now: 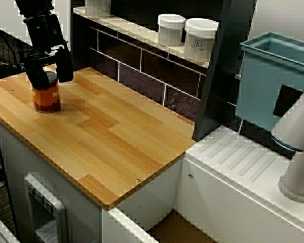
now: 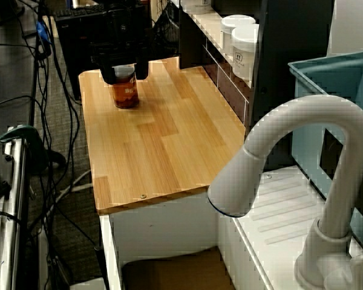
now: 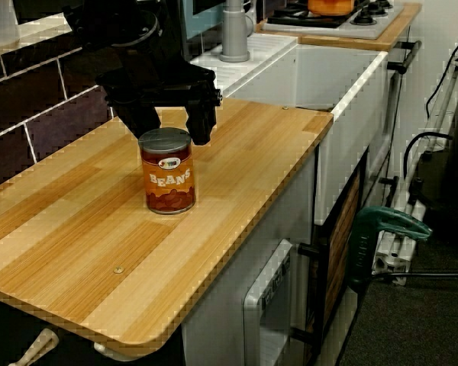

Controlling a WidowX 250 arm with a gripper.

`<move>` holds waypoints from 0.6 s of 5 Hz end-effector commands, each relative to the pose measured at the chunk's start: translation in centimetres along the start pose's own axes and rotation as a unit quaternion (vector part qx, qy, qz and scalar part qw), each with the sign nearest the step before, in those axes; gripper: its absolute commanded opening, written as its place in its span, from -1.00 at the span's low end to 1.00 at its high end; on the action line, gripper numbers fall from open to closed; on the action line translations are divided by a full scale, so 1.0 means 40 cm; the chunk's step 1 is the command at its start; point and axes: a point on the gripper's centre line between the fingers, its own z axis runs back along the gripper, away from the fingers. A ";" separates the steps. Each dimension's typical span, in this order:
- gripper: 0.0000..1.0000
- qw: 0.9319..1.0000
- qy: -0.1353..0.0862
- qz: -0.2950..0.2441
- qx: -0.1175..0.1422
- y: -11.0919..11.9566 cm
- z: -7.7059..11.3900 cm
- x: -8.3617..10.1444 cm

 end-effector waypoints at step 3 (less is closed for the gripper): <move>1.00 1.000 -0.021 0.021 0.007 -0.031 0.090 0.072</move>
